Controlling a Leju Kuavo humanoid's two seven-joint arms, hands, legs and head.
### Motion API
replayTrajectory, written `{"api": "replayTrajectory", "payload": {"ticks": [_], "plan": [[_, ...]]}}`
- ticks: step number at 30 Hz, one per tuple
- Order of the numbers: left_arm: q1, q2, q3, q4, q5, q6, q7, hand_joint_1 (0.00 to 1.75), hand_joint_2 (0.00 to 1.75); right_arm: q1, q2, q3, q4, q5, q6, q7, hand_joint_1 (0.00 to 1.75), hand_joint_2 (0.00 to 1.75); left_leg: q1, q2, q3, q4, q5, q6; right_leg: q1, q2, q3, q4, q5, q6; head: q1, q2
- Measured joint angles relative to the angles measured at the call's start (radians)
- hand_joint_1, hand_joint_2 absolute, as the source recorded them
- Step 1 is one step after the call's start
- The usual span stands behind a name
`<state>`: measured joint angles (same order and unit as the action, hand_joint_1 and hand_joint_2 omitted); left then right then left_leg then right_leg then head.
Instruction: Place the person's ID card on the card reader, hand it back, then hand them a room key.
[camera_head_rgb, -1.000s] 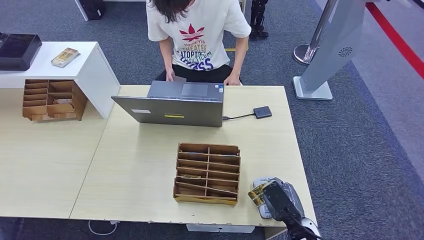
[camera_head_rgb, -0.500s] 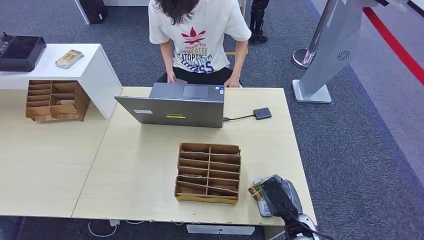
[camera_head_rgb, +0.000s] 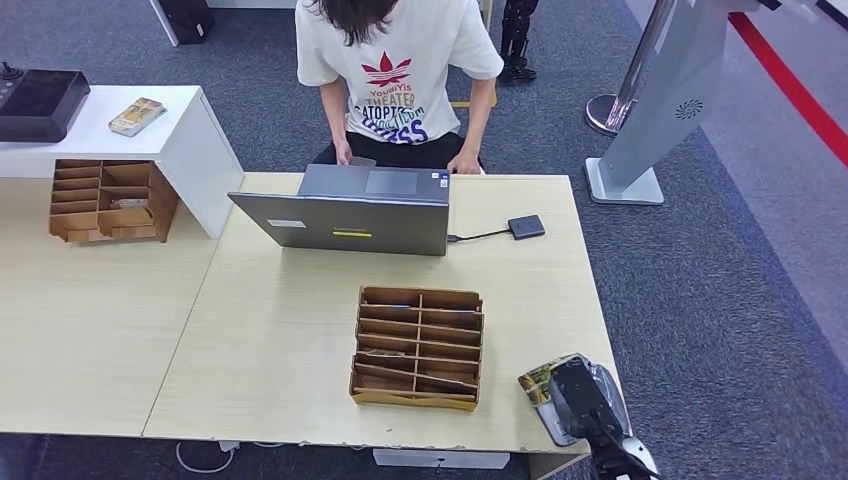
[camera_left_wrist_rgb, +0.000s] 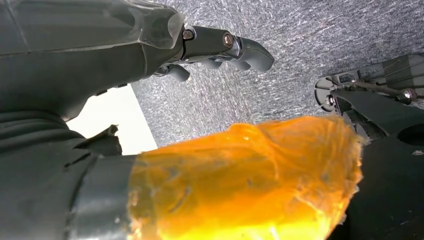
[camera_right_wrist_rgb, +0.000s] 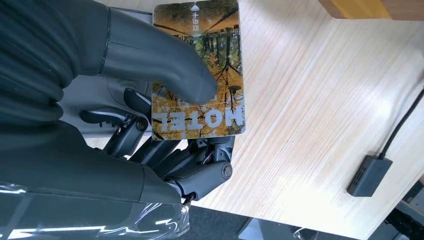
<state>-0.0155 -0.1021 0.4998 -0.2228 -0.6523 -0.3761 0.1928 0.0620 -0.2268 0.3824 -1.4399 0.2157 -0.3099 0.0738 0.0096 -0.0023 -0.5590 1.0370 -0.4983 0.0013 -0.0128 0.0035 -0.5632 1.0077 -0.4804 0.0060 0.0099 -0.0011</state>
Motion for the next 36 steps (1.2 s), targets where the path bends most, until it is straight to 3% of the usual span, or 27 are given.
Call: {"api": "replayTrajectory", "payload": {"ticks": [8,36], "plan": [[0.0,-0.001,0.006,0.0,-0.004,0.0,-0.004,0.0,0.0,0.047,0.018,-0.061,-0.047,-0.172,-0.006,-0.113,1.75,1.75,0.0,0.0,-0.003,0.0,0.0,0.0,0.0,0.0,-0.003,0.0,0.0,0.0,0.0,0.0],[0.0,-0.001,0.008,0.0,-0.015,0.0,-0.007,0.0,0.0,0.073,0.017,-0.109,-0.08,-0.237,-0.003,-0.106,1.75,1.75,0.0,0.0,-0.006,0.0,0.0,0.0,0.0,0.0,-0.006,0.0,0.0,0.0,0.0,0.0]]}}
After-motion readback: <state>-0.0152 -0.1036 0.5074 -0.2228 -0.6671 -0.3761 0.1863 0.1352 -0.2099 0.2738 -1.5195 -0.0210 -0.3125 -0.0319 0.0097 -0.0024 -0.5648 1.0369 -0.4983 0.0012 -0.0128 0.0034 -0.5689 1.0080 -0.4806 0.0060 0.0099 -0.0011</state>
